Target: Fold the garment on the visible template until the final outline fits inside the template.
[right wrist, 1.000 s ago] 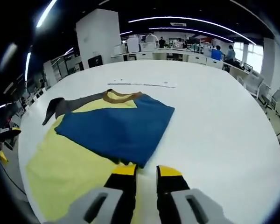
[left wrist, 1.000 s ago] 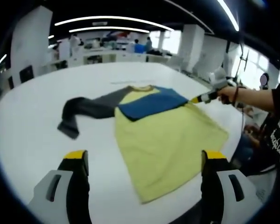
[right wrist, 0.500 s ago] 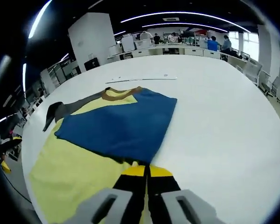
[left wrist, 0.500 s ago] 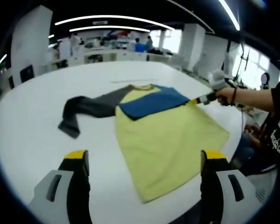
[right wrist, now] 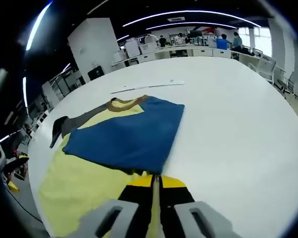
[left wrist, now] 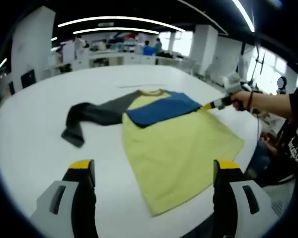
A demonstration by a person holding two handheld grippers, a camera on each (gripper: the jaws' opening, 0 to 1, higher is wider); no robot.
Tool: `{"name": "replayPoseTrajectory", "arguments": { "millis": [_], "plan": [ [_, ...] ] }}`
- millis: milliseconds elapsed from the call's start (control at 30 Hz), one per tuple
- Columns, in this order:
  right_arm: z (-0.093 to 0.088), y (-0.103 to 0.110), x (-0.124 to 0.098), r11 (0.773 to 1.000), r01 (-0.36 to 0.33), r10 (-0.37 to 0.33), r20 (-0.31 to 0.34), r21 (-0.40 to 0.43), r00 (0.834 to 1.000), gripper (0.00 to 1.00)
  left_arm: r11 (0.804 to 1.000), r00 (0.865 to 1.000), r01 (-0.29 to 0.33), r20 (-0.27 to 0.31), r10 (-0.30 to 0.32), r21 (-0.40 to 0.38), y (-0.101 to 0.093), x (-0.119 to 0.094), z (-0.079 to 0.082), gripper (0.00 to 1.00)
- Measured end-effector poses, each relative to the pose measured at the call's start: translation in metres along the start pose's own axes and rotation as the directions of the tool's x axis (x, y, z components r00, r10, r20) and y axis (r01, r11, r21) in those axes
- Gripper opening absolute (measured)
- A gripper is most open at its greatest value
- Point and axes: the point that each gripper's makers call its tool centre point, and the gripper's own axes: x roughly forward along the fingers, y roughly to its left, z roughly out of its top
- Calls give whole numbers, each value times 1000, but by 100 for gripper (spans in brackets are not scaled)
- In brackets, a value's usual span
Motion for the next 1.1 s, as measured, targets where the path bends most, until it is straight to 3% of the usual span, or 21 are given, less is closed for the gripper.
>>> {"name": "replayPoseTrajectory", "arguments": {
  "millis": [300, 567, 1100],
  "plan": [
    [8, 2, 8, 999, -8, 7, 29, 33, 1000, 0, 1000, 1000, -10, -11, 10, -8, 4, -2, -5, 94],
    [8, -15, 1, 997, 67, -67, 8, -31, 998, 0, 1000, 1000, -21, -9, 21, -14, 7, -3, -5, 94],
    [5, -31, -3, 987, 107, -112, -36, -118, 993, 0, 999, 999, -51, -2, 51, -14, 17, -4, -3, 94]
  ]
}}
